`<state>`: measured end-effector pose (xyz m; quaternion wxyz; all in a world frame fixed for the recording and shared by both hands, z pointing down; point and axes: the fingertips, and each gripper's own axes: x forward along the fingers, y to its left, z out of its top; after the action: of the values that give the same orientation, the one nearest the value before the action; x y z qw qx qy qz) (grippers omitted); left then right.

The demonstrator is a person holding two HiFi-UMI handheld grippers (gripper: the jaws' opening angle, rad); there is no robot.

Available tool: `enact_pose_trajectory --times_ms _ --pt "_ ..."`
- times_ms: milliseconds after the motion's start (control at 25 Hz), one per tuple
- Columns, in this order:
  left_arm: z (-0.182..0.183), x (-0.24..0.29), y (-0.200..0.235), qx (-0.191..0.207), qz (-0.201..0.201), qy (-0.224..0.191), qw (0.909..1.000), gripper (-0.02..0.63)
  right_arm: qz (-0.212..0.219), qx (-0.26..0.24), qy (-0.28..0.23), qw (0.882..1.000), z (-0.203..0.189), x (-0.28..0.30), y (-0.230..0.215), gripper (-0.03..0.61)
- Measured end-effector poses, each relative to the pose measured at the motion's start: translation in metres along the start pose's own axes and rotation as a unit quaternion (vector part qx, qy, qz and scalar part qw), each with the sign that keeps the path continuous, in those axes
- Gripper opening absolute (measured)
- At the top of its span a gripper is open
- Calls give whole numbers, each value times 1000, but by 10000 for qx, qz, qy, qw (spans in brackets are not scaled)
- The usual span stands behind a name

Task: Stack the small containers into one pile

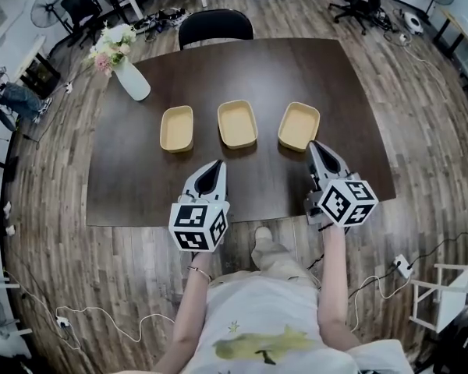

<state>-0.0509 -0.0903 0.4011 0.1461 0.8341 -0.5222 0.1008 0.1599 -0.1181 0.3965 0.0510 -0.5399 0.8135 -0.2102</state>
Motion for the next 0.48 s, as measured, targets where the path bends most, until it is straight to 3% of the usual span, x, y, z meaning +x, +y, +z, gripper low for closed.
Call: enact_pose_trajectory --times_ms 480 --pt "-8 65 2 -218 -95 333 9992 25 -259 470 366 9979 -5 46 -61 21"
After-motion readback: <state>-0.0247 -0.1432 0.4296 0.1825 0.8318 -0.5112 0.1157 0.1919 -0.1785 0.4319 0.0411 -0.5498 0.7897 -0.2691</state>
